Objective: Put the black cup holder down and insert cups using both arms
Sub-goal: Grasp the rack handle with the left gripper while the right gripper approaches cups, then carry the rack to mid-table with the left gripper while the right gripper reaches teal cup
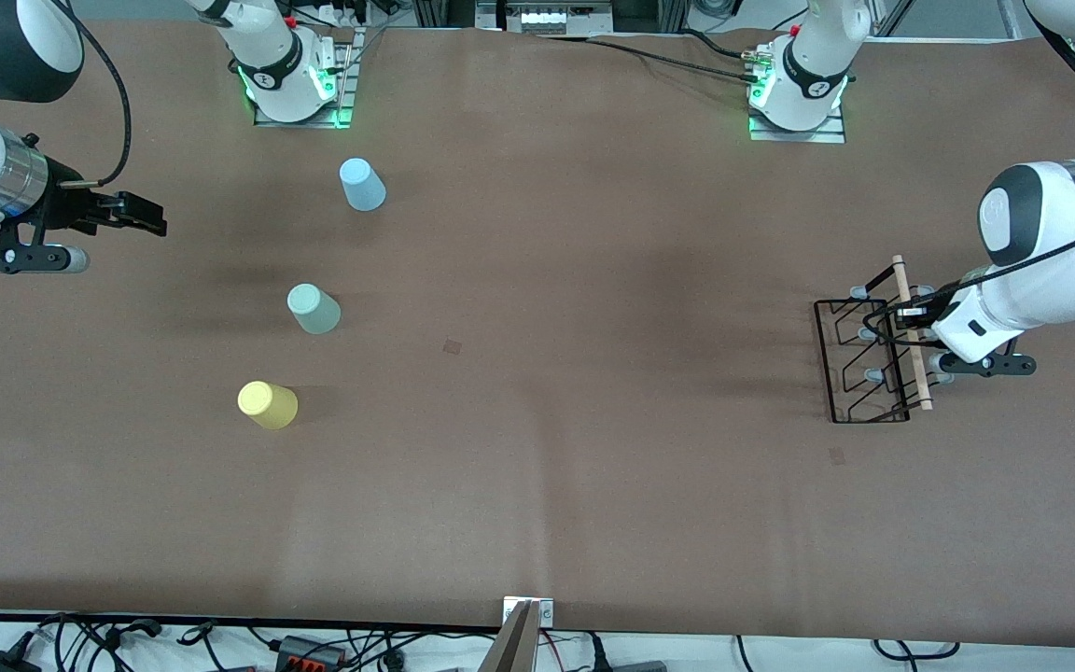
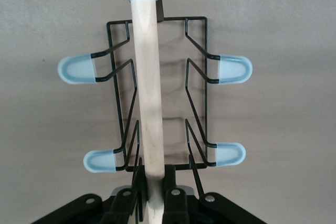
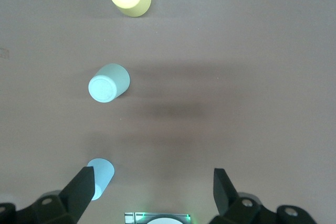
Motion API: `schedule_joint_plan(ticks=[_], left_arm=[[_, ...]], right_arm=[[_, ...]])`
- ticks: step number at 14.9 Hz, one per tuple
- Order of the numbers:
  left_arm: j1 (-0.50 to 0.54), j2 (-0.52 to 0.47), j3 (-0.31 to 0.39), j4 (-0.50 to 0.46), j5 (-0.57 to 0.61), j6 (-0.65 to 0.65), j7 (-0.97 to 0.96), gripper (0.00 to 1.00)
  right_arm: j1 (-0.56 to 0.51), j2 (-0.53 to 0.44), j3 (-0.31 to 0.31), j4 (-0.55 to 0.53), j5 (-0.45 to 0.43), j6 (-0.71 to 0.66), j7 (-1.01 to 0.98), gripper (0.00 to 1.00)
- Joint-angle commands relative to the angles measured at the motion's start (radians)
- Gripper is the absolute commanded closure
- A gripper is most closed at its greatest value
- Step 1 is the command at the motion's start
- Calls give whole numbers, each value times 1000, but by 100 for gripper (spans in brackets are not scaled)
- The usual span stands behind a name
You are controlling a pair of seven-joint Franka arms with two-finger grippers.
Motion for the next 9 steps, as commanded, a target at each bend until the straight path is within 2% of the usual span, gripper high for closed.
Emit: schedule_joint_plan(ticks=[1,4,7,9], left_arm=[[-10,-50,-13,65,17,-114,10,99],[-16,-50,-79,180,14,-232,5,99],[-27,-30,-183,248,9,-249,-11,99],[-62,-3,-220,294,0,-247,-66,99]], right_arm=[[13,-17,-1,-22,14,24,26,0],[45,3,-1,-32,14,72,104,0],[99,45,-1,-44,14,174,207,0],[154,88,-1,-53,14,235,305,0]])
